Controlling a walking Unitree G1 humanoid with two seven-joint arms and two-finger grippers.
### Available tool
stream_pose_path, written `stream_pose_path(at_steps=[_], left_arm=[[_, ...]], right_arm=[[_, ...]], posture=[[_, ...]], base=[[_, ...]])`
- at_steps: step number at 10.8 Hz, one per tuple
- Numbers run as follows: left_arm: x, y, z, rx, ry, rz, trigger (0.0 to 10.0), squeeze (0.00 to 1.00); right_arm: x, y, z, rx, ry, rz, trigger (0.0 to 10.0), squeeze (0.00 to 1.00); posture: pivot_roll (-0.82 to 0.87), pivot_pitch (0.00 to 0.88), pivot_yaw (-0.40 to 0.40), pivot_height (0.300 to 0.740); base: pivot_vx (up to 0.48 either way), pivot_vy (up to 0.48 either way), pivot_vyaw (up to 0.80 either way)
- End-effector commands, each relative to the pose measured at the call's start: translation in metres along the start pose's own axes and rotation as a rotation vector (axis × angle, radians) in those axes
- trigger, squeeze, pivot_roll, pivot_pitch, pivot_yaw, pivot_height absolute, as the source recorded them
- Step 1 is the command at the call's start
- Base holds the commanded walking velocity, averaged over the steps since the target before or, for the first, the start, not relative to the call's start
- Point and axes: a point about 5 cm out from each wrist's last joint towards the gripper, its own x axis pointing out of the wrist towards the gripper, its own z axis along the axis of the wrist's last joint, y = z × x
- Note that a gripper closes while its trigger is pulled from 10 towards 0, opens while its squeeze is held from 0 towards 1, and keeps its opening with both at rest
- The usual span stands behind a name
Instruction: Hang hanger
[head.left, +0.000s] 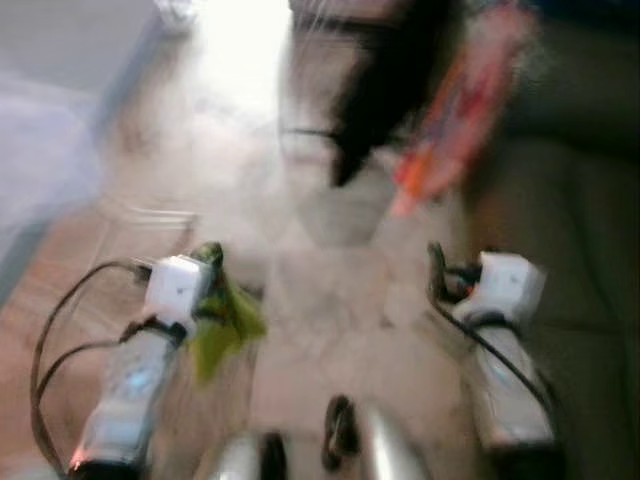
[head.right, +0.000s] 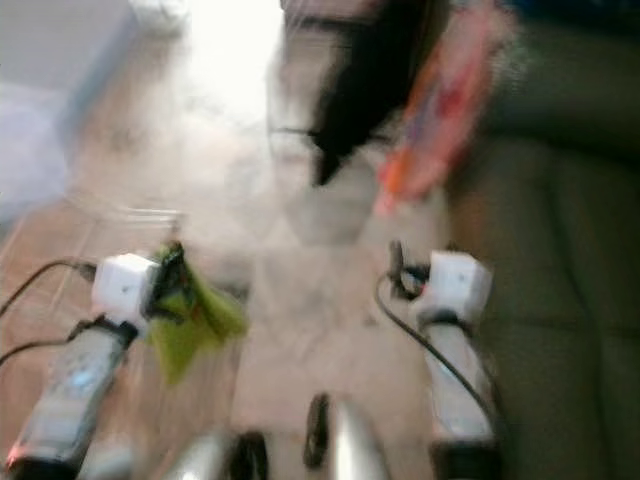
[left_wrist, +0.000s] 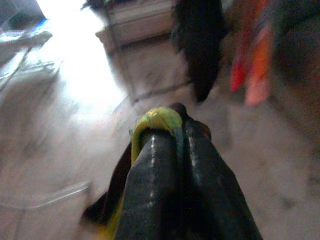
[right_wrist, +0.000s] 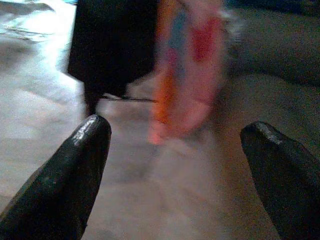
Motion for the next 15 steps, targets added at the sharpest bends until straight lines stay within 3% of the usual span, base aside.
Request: stream_pose_path(at_steps=[1, 3, 7, 10, 13, 15], left_arm=[[-0.007, 0.006, -0.004, 0.03, 0.014, 0.002, 10.0, 0.0], [-0.006, 0.004, 0.001, 0.032, -0.006, -0.007, 10.0, 0.0], [-0.006, -0.002, 0.004, 0.025, -0.029, 0.015, 10.0, 0.0], [-0.009, -0.002, 0.003, 0.013, -0.015, 0.025, 10.0, 0.0], [-0.012, -0.005, 0.0, 0.008, -0.003, -0.002, 10.0, 0.0], [-0.013, -0.001, -0.003, 0.099, 0.02, -0.073, 10.0, 0.0]], right_arm=[[-0.003, 0.013, 0.001, 0.026, -0.008, 0.026, 10.0, 0.0], [-0.007, 0.016, -0.001, 0.038, -0.006, 0.035, 10.0, 0.0], [0.003, 0.025, 0.005, 0.033, -0.007, 0.093, 10.0, 0.0], [0.006, 0.019, 0.007, 0.018, -0.001, 0.092, 10.0, 0.0], [-0.001, 0.022, 0.003, 0.015, 0.016, 0.107, 10.0, 0.0], [0.0, 0.023, 0.004, 0.014, 0.015, 0.112, 10.0, 0.0]], posture=[[0.01, 0.188, -0.02, 0.74], [0.01, 0.193, -0.026, 0.74], [0.05, 0.199, -0.08, 0.74], [0.04, 0.22, -0.087, 0.74], [0.04, 0.231, -0.09, 0.74], [0.03, 0.23, -0.087, 0.74]], base=[[0.345, 0.334, -0.71], [0.405, 0.154, -0.26], [0.457, 0.0, 0.0], [0.391, 0.0, 0.0], [0.0, 0.0, -0.8], [0.0, 0.0, -0.8]])
